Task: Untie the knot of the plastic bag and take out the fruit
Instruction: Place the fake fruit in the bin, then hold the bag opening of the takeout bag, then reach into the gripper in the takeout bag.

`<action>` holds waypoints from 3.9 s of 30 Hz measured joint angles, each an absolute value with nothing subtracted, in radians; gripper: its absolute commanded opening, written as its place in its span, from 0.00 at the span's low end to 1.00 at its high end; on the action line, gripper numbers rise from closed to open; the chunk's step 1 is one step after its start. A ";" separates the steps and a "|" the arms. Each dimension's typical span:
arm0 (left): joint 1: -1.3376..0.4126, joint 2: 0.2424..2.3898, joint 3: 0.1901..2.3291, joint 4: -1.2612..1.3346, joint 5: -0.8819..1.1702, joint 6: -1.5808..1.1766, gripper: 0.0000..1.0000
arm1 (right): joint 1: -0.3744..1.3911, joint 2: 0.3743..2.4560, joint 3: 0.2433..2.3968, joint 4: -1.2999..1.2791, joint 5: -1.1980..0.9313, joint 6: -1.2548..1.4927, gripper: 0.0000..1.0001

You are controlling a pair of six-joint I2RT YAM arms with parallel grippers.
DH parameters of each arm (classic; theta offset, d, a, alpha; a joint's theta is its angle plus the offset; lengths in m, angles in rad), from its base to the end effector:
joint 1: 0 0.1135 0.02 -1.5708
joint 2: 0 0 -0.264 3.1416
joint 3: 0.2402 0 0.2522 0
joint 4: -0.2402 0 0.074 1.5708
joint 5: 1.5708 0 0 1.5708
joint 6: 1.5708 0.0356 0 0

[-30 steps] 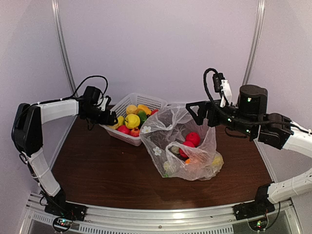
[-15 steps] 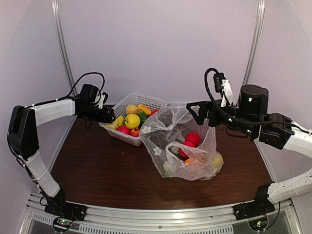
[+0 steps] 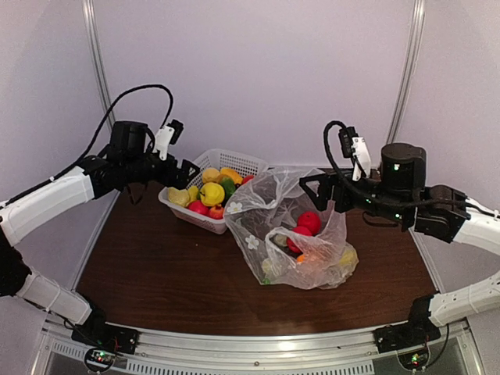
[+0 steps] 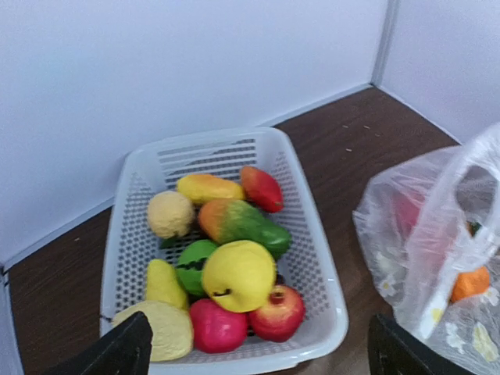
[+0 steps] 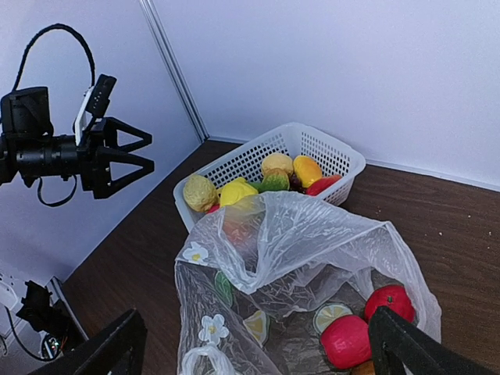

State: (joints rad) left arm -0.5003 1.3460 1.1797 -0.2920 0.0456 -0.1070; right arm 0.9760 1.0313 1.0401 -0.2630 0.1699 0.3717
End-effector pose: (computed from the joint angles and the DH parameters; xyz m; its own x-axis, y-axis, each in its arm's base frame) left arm 0.2720 -0.1506 0.3410 -0.4410 0.1195 -0.8895 0.4707 0.8747 -0.1158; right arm 0.1363 0.1908 0.3747 -0.3945 0.0558 -0.9172 -0.6240 0.7165 0.3119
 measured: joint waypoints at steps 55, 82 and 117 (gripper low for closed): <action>-0.735 1.551 1.189 -0.160 0.437 -0.272 0.00 | 1.082 1.249 0.802 -0.659 0.199 0.704 0.88; -0.775 1.531 1.167 -0.149 0.399 -0.252 0.00 | 0.990 1.575 1.040 -0.427 0.391 0.564 0.89; -0.775 1.531 1.167 -0.150 0.382 -0.251 0.00 | 0.924 1.659 1.029 -0.244 0.282 0.515 0.64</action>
